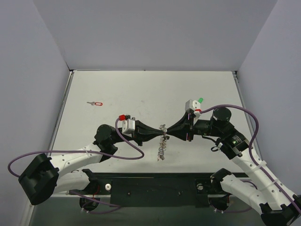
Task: Put the keys on the keyring
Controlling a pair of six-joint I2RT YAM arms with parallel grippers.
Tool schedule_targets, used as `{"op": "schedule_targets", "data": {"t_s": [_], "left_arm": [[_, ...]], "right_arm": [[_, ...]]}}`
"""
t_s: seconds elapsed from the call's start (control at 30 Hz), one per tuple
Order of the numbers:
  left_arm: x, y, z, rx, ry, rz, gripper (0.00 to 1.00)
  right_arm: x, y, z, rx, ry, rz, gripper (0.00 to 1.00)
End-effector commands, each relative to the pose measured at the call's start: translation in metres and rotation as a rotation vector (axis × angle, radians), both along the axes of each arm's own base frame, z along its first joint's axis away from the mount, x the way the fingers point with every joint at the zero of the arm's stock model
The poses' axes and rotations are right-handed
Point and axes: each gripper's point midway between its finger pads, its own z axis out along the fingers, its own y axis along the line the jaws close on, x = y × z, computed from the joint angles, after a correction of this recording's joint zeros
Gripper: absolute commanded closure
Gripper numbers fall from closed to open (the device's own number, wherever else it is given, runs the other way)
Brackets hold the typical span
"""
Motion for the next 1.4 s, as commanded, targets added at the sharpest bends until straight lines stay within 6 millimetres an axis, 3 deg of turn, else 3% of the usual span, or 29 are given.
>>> {"op": "schedule_targets", "data": {"t_s": [0.0, 0.2, 1.17, 1.37], "left_arm": [[-0.008, 0.004, 0.028, -0.088, -0.077, -0.014, 1.00], [-0.007, 0.004, 0.028, -0.091, -0.072, -0.013, 1.00], [-0.008, 0.005, 0.031, -0.107, -0.066, -0.020, 1.00], [-0.008, 0.005, 0.030, -0.106, -0.061, -0.019, 1.00]], "right_arm": [[-0.003, 0.000, 0.024, 0.050, -0.081, 0.017, 0.89], [-0.006, 0.002, 0.020, 0.039, -0.102, 0.045, 0.94], [-0.008, 0.013, 0.013, 0.021, -0.114, 0.087, 0.91], [-0.009, 0.014, 0.012, 0.019, -0.110, 0.091, 0.97]]}}
